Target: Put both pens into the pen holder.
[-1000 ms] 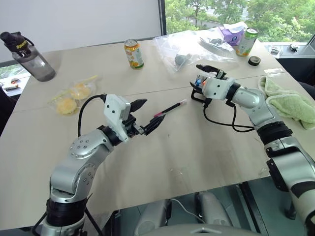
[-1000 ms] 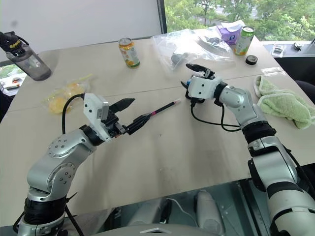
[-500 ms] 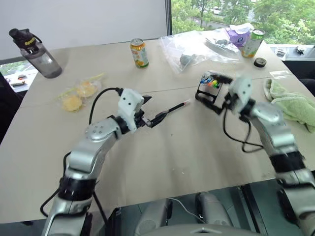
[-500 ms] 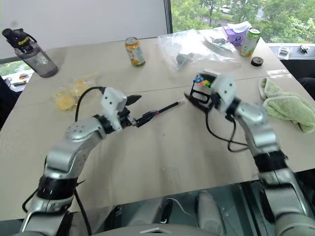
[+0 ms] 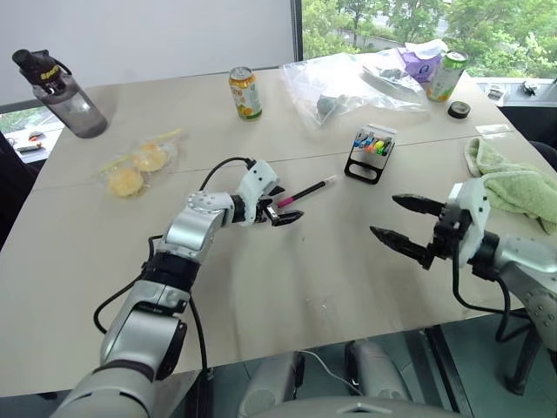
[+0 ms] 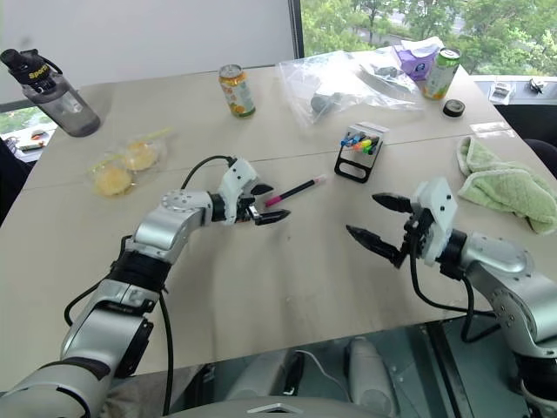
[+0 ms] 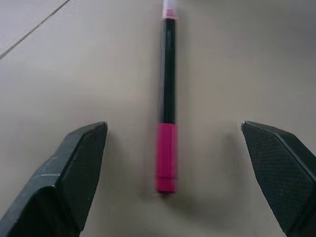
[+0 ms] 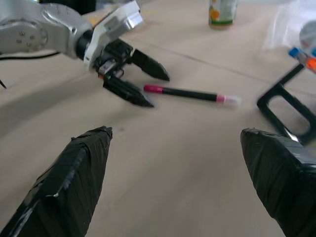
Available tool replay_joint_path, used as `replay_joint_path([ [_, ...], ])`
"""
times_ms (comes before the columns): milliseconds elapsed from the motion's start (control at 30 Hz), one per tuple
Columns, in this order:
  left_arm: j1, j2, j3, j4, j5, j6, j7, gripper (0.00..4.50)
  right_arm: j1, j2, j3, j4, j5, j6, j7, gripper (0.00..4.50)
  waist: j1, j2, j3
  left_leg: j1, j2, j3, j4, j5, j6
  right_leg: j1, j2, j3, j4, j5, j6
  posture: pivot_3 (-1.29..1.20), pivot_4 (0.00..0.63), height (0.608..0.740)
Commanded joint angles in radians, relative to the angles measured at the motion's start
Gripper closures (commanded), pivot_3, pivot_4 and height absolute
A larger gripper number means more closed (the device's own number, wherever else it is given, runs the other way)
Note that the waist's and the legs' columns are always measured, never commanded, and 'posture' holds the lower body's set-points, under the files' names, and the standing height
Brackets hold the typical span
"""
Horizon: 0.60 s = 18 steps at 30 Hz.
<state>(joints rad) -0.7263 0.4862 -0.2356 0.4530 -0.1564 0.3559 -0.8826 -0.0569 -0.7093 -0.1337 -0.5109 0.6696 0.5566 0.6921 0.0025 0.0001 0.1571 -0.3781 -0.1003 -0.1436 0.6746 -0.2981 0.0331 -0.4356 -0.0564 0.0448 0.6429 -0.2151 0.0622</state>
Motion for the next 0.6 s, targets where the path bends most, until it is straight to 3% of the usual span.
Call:
replay_joint_path([
  [33, -0.037, -0.040, 0.009, 0.062, 0.025, -0.051, 0.002, 0.26, 0.026, -0.002, -0.037, -0.057, -0.027, -0.028, -0.016, 0.01, 0.006, 0.000, 0.000, 0.000, 0.000, 0.000, 0.000, 0.000, 0.000, 0.000, 0.000, 0.000, 0.000, 0.000, 0.000, 0.00, 0.150, 0.739],
  [100, -0.040, -0.051, 0.013, 0.076, 0.032, -0.057, -0.003, 0.77, 0.034, 0.000, -0.041, -0.062, -0.032, -0.029, -0.018, 0.00, 0.012, 0.000, 0.000, 0.000, 0.000, 0.000, 0.002, 0.000, 0.000, 0.000, 0.000, -0.001, 0.002, 0.000, 0.000, 0.00, 0.150, 0.739],
  [333, 0.034, -0.027, 0.045, -0.008, 0.030, -0.038, -0.019, 4.25, 0.020, 0.002, -0.018, -0.048, -0.066, -0.025, -0.016, 0.00, 0.010, 0.000, 0.000, -0.001, 0.000, -0.001, 0.006, 0.000, 0.000, 0.000, 0.000, -0.001, 0.003, 0.000, 0.000, 0.00, 0.150, 0.739],
  [367, 0.051, -0.021, 0.054, -0.034, 0.024, -0.028, -0.022, 4.47, 0.015, -0.004, -0.011, -0.042, -0.072, -0.015, -0.015, 0.00, 0.007, 0.000, 0.000, -0.001, 0.000, -0.001, 0.006, 0.000, 0.000, 0.000, 0.000, -0.001, 0.003, 0.000, 0.000, 0.00, 0.150, 0.739],
  [500, 0.128, -0.005, 0.116, -0.193, -0.043, 0.046, -0.027, 4.47, -0.018, -0.008, 0.023, -0.014, -0.083, 0.015, -0.005, 0.00, 0.001, 0.000, 0.000, -0.001, 0.000, -0.001, 0.006, 0.000, 0.000, 0.000, 0.000, -0.001, 0.003, 0.000, 0.000, 0.00, 0.150, 0.739],
  [600, 0.193, -0.038, 0.191, -0.368, -0.182, 0.118, -0.042, 4.47, -0.094, 0.037, 0.050, 0.017, -0.051, 0.071, -0.027, 0.00, -0.005, -0.001, 0.000, -0.001, 0.000, 0.000, 0.006, 0.000, 0.000, 0.000, 0.000, 0.000, 0.004, 0.000, 0.000, 0.00, 0.150, 0.739],
])
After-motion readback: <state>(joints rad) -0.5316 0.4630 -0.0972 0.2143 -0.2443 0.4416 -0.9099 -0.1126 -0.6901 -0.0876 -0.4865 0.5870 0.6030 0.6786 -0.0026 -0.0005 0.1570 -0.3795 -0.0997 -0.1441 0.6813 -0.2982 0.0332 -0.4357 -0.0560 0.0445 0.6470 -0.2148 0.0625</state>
